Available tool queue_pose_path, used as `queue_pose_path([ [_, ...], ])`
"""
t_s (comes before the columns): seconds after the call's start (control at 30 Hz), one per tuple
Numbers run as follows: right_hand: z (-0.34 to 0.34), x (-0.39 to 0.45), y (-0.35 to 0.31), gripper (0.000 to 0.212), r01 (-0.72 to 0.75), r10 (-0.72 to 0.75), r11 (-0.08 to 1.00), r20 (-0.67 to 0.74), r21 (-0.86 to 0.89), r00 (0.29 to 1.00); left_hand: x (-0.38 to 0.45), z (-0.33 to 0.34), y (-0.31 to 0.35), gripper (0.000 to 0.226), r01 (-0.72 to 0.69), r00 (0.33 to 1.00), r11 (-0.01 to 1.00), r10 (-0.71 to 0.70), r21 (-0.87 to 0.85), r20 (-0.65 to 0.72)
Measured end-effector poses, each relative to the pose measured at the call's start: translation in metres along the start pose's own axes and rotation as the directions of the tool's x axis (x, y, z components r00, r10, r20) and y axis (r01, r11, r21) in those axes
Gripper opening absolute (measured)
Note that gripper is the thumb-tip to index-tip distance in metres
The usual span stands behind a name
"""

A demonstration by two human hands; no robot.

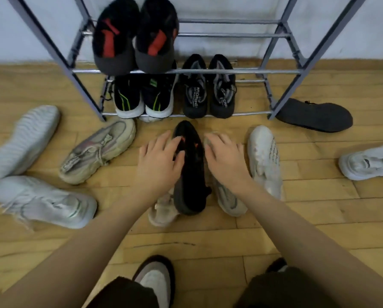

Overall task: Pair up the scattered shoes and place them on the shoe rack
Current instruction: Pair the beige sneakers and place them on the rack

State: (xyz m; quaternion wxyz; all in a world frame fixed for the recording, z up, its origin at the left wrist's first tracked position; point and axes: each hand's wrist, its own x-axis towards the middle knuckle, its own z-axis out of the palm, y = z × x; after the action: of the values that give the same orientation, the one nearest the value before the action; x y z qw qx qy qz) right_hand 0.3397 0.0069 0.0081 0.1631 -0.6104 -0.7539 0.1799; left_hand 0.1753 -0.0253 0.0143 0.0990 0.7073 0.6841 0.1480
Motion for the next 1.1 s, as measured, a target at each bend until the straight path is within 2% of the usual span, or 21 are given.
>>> queue_pose_path([
  [0.23,0.04,0.029,-0.066,0.038,0.189,-0.183,0.982,0.143,-0.026,0.973,-0.019,-0.027,-0.081,0.041,0.155,0.986,0.988,-0.155,-0.008,-0.054],
  [0.37,0.069,0.059,-0.093,0.041,0.229,-0.22,0.973,0.193,-0.02,0.956,-0.014,-0.025,-0.119,0.039,0.227,0.968,0.973,-0.23,-0.042,-0.098],
  [0.53,0.114,0.09,-0.112,0.042,0.304,-0.276,0.95,0.276,-0.065,0.921,0.002,-0.01,-0.17,0.048,0.309,0.951,0.951,-0.31,-0.006,-0.015],
  [0.67,0.146,0.112,-0.111,0.047,0.327,-0.243,0.93,0.387,-0.167,0.89,0.015,0.0,-0.211,0.068,0.295,0.946,0.946,-0.309,0.134,0.099],
  [0.87,0.178,0.121,-0.109,0.051,0.3,-0.185,0.935,0.462,-0.189,0.867,0.033,0.009,-0.243,0.092,0.246,0.927,0.952,-0.286,0.183,0.242],
  [0.93,0.182,0.118,-0.108,0.051,0.288,-0.174,0.939,0.462,-0.189,0.87,0.035,0.013,-0.244,0.093,0.213,0.933,0.952,-0.265,0.221,0.244],
  [1.1,0.178,0.119,-0.105,0.047,0.303,-0.199,0.935,0.431,-0.187,0.88,0.028,0.014,-0.244,0.085,0.161,0.971,0.965,-0.192,0.206,0.14],
])
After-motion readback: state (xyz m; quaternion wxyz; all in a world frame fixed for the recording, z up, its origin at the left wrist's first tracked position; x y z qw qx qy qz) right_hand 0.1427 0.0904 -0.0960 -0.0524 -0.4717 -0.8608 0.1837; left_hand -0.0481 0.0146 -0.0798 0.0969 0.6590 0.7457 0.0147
